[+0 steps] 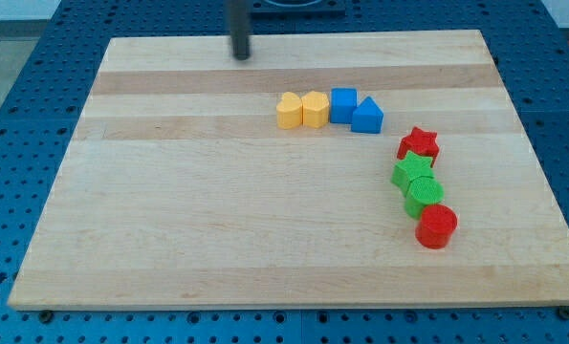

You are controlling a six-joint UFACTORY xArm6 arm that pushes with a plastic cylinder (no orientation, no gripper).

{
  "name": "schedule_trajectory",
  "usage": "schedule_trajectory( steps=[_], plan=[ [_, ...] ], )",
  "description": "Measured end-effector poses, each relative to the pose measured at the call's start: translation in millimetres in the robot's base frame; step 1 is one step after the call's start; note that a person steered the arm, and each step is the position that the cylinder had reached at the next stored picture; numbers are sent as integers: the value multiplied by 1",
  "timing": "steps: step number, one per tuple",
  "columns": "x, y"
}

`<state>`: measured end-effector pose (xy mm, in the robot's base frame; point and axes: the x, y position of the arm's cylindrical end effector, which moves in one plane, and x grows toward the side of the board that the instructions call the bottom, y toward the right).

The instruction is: Slide blue cube a bit down

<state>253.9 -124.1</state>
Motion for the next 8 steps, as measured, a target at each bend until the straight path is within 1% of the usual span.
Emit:
schedule_trajectory(
  steps=[1, 4, 6, 7, 8],
  plan=[
    [5, 4],
    [6, 121],
    [34, 187],
    [49, 202],
    [66, 203]
  ],
)
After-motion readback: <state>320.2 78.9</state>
